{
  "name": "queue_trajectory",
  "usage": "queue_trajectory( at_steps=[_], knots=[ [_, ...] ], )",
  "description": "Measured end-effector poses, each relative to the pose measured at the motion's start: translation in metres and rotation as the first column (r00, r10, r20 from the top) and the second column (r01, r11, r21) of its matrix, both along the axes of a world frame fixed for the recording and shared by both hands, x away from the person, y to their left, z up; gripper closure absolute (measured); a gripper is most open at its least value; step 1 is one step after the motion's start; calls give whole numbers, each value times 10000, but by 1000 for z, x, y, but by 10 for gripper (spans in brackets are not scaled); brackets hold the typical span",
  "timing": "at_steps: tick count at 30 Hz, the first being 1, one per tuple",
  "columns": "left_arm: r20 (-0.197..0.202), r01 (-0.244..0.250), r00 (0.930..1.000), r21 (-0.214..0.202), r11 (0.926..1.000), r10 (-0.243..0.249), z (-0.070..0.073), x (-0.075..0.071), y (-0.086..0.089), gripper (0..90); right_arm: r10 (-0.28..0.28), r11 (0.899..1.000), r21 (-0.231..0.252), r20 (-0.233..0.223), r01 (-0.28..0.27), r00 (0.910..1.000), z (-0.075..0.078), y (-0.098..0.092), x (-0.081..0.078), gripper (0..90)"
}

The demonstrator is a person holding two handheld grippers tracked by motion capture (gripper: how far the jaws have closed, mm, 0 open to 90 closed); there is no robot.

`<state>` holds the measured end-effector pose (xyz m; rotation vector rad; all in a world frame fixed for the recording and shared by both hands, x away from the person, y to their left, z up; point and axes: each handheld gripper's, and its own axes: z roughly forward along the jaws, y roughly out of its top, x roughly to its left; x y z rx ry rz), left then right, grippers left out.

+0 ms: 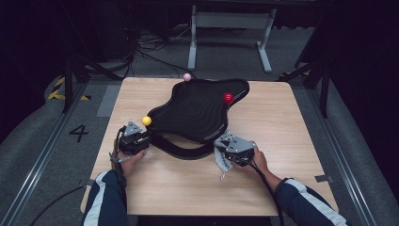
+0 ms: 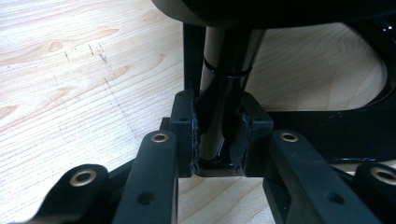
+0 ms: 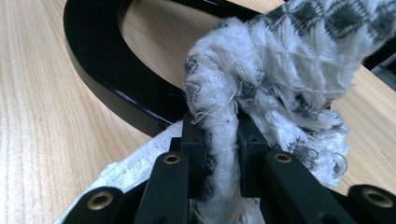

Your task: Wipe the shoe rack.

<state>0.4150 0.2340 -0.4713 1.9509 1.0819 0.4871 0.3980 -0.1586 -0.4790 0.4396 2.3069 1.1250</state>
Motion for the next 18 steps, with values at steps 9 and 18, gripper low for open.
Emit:
queue_trajectory(
  at_steps=[9,18],
  knots=[
    [55,-3,10000,-42,10000,4,-1,1,-1,724,-90,9997,242,839,70,9964,20,-7,-3,773],
    [-63,-109,9999,-56,9999,109,-1,1,-2,723,-526,9908,1333,2076,250,9768,65,-17,-14,774]
  ],
)
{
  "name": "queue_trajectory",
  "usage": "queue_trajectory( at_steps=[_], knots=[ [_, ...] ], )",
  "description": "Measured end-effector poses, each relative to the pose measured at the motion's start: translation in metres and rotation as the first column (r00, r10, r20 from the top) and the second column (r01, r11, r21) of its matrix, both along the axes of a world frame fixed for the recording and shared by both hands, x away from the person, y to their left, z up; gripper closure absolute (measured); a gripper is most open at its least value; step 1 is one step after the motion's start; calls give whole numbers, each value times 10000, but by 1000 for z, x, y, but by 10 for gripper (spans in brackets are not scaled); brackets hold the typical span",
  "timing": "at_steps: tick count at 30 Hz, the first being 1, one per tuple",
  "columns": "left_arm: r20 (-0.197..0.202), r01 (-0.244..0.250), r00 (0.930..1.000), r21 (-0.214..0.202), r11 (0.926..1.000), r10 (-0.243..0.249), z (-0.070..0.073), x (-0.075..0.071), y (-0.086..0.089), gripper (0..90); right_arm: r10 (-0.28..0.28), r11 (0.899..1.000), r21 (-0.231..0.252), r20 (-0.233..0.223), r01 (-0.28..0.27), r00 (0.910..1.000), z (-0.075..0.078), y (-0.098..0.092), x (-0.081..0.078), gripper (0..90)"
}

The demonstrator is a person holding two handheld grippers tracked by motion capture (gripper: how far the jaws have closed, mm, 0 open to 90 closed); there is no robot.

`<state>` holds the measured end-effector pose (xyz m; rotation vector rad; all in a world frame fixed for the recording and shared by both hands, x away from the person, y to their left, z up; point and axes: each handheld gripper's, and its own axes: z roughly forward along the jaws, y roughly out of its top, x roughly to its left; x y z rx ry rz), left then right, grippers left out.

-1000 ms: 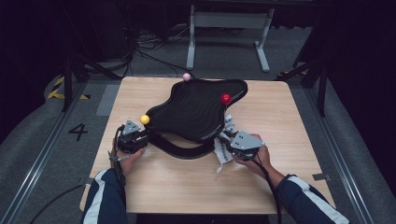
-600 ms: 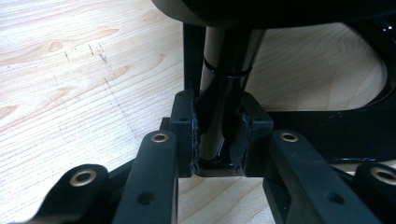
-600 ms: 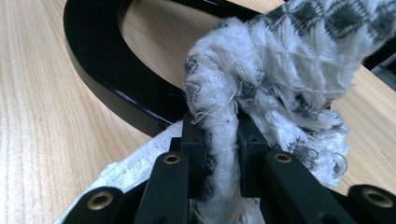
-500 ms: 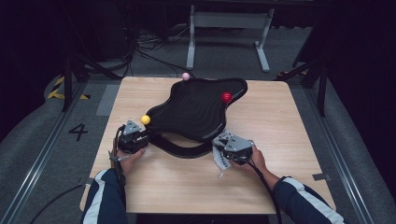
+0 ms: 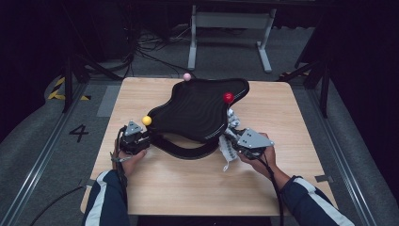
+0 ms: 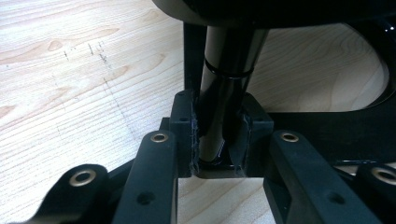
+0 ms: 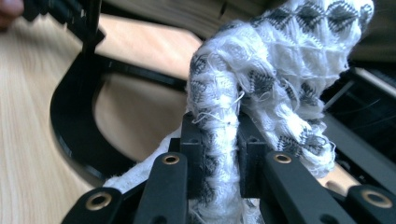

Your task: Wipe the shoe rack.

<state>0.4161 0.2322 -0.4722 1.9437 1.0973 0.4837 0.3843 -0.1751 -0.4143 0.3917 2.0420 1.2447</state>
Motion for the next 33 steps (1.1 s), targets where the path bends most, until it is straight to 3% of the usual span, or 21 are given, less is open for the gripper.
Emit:
queue_trajectory(
  at_steps=[9,12,22,30,33],
  knots=[
    [39,14,10000,-26,10000,-14,-1,1,0,722,-25,9979,648,943,-36,9955,28,-8,-11,777],
    [52,-2,10000,81,10000,2,-1,1,0,723,-101,9979,653,1207,22,9926,33,-8,-12,778],
    [46,-56,10000,-21,10000,56,-2,2,0,722,-511,9947,958,1474,372,9877,43,-18,-13,780],
    [3,-77,10000,-52,10000,77,-2,2,0,720,-811,9864,1551,1701,546,9821,54,-23,-13,779],
    [-27,-70,10000,-58,10000,70,-2,3,0,720,-804,9864,1571,2008,489,9763,62,-21,-14,780]
  ],
)
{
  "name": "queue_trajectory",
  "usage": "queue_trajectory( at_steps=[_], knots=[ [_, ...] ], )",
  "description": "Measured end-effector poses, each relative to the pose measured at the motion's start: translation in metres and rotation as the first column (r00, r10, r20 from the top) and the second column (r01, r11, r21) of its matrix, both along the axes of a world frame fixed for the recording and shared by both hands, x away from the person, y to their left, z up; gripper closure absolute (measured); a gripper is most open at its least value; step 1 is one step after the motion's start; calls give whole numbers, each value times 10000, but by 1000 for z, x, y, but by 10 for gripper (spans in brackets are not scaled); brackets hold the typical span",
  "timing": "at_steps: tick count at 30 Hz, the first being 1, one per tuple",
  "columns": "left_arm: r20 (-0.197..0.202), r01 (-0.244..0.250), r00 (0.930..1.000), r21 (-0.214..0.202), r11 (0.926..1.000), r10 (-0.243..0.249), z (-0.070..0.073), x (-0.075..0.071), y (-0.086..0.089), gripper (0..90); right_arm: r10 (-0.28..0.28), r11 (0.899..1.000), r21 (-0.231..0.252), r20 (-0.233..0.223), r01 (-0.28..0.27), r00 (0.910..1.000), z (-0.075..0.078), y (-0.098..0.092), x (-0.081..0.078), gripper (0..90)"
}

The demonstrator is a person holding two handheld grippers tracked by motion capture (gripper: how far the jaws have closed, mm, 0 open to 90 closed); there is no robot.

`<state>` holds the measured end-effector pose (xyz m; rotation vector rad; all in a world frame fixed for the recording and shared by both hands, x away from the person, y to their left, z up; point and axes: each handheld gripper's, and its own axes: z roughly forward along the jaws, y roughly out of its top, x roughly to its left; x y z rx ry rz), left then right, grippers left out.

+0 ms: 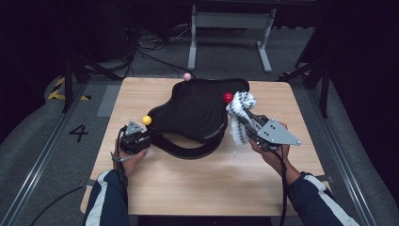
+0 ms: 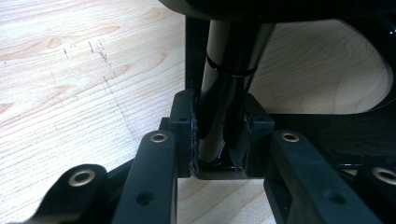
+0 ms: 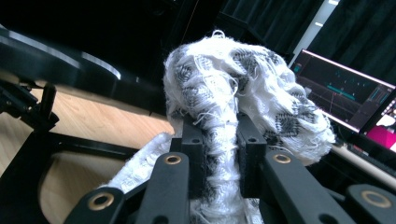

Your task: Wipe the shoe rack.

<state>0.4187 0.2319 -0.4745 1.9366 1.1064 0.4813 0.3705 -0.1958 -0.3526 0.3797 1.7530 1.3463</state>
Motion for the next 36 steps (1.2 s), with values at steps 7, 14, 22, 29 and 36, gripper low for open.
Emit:
queue_trajectory(
  at_steps=[7,14,22,29,36],
  knots=[
    [-5,38,10000,-29,10000,-38,0,0,0,723,30,9974,-715,-448,-62,9990,-8,13,10,778],
    [2,47,10000,-80,10000,-47,-1,1,0,723,160,9899,-1377,-1320,-343,9911,-29,17,19,775],
    [1,170,9999,-69,9998,-170,-1,0,-2,723,206,9634,-2582,-1984,-725,9799,-65,29,27,776],
    [17,180,9998,-83,9998,-179,-1,1,-2,724,6,9439,-3155,-2933,-974,9560,-99,31,38,777],
    [35,233,9997,-84,9997,-233,-1,1,-1,723,-378,9286,-3583,-3505,-967,9358,-116,29,46,775]
  ],
)
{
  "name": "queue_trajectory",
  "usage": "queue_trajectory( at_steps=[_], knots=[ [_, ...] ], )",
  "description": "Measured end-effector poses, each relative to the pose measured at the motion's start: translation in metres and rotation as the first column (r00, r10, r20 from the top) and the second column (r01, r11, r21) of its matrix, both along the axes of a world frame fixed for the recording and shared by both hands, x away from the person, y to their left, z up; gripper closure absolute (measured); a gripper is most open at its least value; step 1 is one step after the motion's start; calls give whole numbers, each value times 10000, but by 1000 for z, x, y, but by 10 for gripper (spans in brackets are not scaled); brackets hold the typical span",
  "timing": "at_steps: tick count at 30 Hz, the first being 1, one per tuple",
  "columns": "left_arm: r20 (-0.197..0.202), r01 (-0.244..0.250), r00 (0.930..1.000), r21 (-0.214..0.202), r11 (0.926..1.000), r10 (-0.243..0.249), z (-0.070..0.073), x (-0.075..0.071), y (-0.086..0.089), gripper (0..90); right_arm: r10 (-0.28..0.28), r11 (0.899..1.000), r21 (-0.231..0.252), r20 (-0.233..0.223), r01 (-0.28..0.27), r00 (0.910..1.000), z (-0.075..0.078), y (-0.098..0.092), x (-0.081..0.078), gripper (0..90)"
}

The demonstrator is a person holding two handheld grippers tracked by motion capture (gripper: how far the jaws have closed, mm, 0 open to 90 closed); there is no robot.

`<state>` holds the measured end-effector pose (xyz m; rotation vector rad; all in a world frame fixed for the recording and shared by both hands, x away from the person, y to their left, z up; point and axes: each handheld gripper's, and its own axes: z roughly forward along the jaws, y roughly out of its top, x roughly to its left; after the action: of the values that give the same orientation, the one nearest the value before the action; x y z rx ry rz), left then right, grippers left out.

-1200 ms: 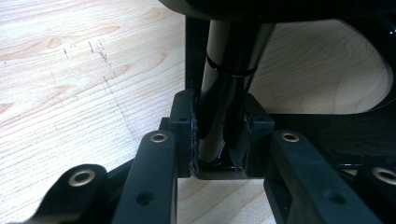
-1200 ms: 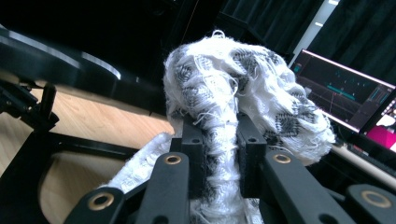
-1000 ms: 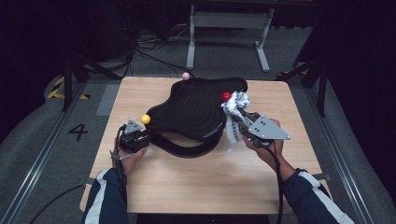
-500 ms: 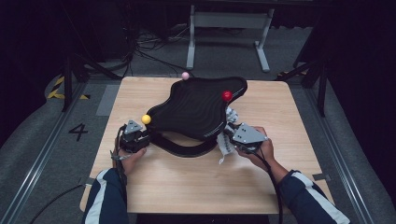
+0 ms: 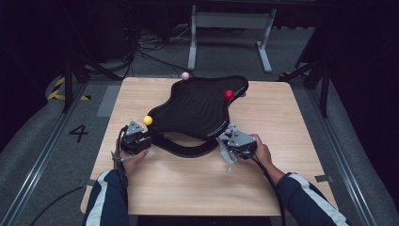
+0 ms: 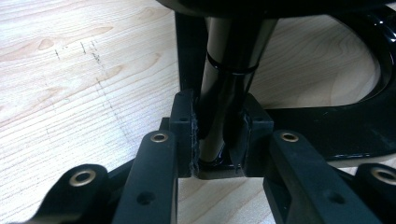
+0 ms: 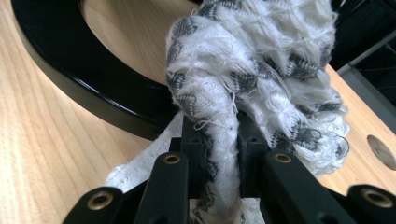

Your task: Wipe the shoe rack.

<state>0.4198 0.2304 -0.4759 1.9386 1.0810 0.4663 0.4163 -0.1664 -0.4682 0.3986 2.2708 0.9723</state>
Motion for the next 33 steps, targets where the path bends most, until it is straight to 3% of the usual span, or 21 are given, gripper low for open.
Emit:
queue_trajectory(
  at_steps=[4,8,10,15,20,22,25,26,29,31,33],
  knots=[
    [5,-6,10000,16,10000,6,0,0,0,724,-57,9993,375,414,41,9991,10,-3,-3,776],
    [-4,-2,10000,1,10000,2,0,0,0,724,-471,9922,1199,1165,330,9921,37,-14,-9,779],
    [4,-12,10000,-5,10000,12,0,0,0,723,-673,9796,1966,1263,415,9897,54,-22,-10,779],
    [25,12,10000,32,10000,-12,0,0,0,724,-1123,9518,3016,1765,548,9779,82,-35,-12,782],
    [8,7,10000,-11,10000,-7,0,0,0,724,-1343,9399,3368,2138,561,9676,96,-41,-15,782],
    [25,0,10000,18,10000,0,0,0,0,724,-1657,9308,3591,2489,680,9542,108,-47,-17,783],
    [4,3,10000,19,10000,-3,0,0,0,724,-1809,9215,3809,2496,753,9513,114,-51,-16,783],
    [6,9,10000,14,10000,-9,0,0,0,724,-2178,9107,3996,2494,1046,9436,122,-57,-13,785],
    [-27,-23,10000,22,10000,23,0,0,0,723,-2444,9053,4052,2520,1273,9364,125,-62,-10,786],
    [7,-9,10000,21,10000,9,0,0,0,723,-2791,8943,4177,2402,1605,9297,127,-65,-3,786],
    [-3,22,10000,41,10000,-22,0,0,1,723,-2686,9018,4018,2317,1595,9350,128,-63,2,785]
  ],
)
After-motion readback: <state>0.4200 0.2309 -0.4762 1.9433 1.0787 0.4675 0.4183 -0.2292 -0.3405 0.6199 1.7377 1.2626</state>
